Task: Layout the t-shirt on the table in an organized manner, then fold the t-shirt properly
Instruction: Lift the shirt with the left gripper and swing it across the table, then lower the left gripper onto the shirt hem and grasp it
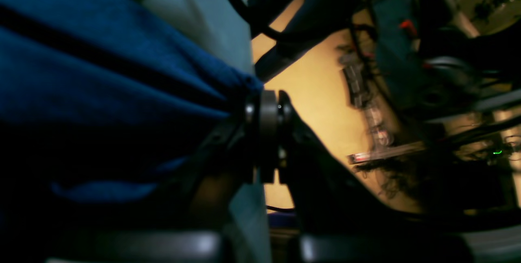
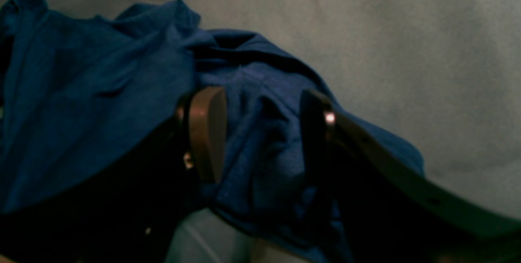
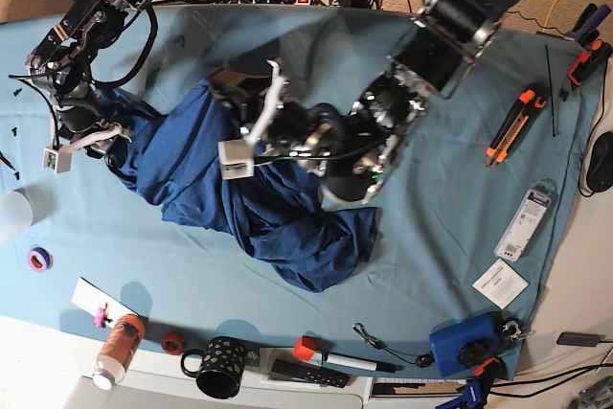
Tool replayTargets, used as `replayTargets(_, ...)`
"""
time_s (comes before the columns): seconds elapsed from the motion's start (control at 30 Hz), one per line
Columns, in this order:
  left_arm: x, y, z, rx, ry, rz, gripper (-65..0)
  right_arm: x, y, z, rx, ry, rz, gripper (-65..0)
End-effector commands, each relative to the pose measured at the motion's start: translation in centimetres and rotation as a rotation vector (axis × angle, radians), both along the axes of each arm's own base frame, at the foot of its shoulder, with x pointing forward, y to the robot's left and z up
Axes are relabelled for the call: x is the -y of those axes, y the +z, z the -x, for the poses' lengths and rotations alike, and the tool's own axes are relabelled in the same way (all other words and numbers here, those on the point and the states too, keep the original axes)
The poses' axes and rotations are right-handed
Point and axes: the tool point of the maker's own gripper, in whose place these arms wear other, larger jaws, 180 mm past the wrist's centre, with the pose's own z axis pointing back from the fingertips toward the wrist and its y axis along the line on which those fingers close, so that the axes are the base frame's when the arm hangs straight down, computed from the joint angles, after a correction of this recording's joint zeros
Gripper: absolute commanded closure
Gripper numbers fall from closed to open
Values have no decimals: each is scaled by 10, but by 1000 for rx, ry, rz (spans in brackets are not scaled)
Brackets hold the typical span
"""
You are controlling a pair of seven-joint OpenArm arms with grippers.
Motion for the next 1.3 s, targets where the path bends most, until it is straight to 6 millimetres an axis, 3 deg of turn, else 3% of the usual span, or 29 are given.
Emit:
replayTargets(0.0,-2,17,-3,-12,2,62,0,5,17,-8,59,-1,20,-291)
replayTargets(0.23,-57,-12,-16,-28,60,-53,0,9,20,-9,69,-4,33,-291)
replayTargets(0.5,-86,-21,-31,-5,104,-119,0,21,34,-14,114,-13,76,-291)
replayTargets(0.7,-111,18,-90,71,297,-27,0,59,57,-12,105,-26,221,-291)
replayTargets(0.8,-128,46,-134,130,499,79,0,75,73,-13,124,-27,280,-291)
replayTargets(0.93,-152,80,-173,187,702,210,0,95,94,-14,143,-34,369,-291)
replayTargets(1.03,-164,95,-190,240,768,236,0,98,98,-14,143,-34,383,-291)
replayTargets(1.27,-160,128,-204,317,757,273,0,92,98,-16,166,-27,353,-291)
